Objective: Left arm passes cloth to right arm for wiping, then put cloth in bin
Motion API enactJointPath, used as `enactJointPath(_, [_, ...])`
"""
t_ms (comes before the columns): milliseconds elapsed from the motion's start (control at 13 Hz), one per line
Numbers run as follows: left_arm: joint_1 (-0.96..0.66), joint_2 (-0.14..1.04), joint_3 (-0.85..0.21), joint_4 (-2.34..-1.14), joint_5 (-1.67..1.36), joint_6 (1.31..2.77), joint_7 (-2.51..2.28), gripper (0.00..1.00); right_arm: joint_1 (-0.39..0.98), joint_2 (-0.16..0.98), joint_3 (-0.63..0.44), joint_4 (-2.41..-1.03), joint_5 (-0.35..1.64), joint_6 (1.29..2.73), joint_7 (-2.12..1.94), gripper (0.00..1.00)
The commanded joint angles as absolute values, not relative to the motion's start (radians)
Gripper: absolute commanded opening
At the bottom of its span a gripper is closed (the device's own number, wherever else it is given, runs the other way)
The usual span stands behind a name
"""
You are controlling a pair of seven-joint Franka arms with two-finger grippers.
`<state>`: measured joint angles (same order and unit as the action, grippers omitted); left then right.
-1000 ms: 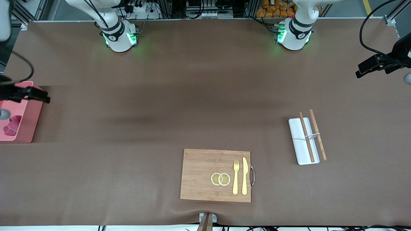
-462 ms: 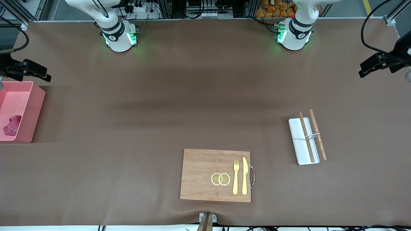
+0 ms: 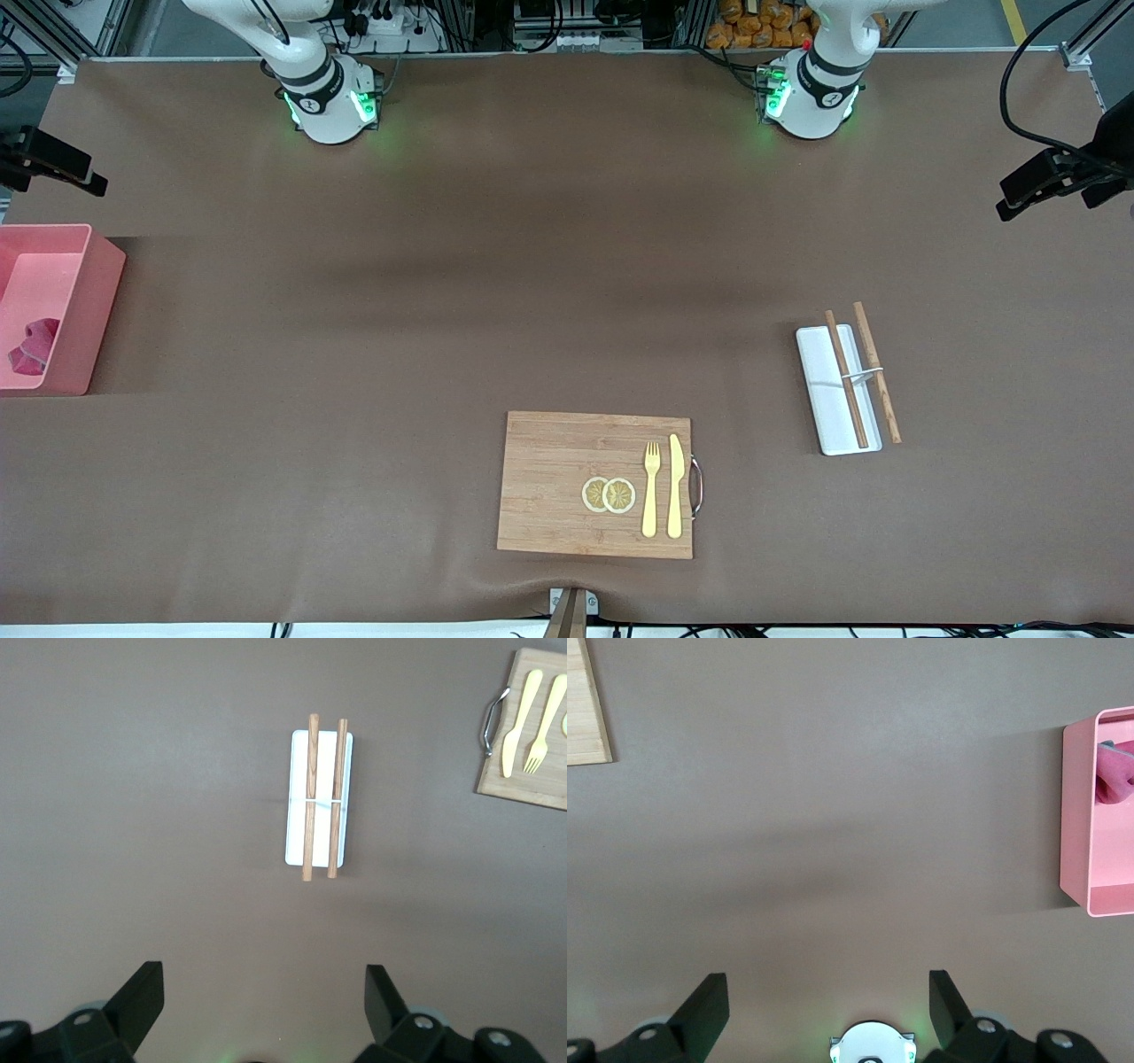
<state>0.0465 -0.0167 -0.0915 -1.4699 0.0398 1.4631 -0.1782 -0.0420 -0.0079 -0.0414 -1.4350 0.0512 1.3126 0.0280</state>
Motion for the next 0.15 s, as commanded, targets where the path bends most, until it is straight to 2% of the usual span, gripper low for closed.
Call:
enactJointPath(0, [0.055,-0.017,-0.097,-1.444,0.055,1.465,-0.166,1.0,-0.061,-0.012,-0.021,-1.44,0.037,1.308,0.038,1.0])
enactJointPath(77, [0.054,-0.014,-0.097,-1.44,0.058,1.463,-0.172,1.0,-0.06,-0.011,-0.021,-1.445,0.037,1.305,0.037,1.0])
